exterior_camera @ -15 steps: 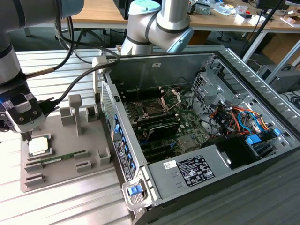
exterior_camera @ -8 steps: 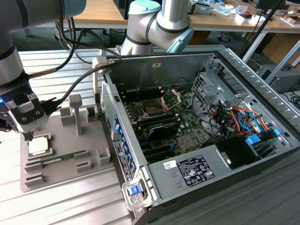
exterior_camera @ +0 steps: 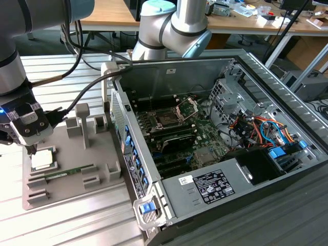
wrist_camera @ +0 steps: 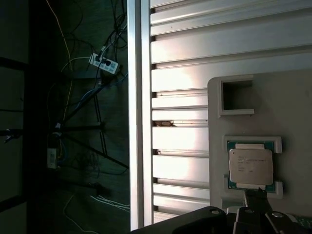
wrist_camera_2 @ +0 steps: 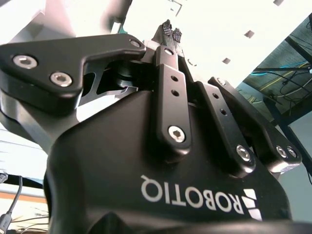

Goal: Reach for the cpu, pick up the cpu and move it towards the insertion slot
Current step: 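Pick up the cpu and move it towards the insertion slot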

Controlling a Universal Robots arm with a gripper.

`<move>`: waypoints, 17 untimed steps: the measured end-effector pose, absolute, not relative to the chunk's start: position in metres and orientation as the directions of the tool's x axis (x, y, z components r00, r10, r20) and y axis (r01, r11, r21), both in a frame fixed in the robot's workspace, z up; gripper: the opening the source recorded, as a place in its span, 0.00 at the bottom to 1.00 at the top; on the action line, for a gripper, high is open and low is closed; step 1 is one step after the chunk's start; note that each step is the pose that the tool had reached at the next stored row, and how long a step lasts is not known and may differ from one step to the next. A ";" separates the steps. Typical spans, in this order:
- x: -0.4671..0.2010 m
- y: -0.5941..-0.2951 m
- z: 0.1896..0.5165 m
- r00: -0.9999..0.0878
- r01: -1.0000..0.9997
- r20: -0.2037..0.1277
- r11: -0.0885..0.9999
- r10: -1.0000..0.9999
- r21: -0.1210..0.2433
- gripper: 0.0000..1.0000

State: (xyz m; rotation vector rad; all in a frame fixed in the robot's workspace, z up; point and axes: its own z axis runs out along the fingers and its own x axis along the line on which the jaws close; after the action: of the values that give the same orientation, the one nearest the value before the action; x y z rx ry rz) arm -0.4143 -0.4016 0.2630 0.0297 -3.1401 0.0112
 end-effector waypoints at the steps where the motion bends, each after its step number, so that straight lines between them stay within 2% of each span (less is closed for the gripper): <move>1: -0.414 -0.402 0.263 -1.000 -0.019 0.001 1.000 -0.019 -0.007 0.10; 17: -0.409 -0.402 0.257 -1.000 -0.019 0.001 1.000 -0.019 -0.007 0.10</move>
State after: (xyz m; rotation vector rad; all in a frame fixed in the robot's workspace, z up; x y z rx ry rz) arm -0.4092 -0.4016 0.2575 0.0299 -3.1401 0.0118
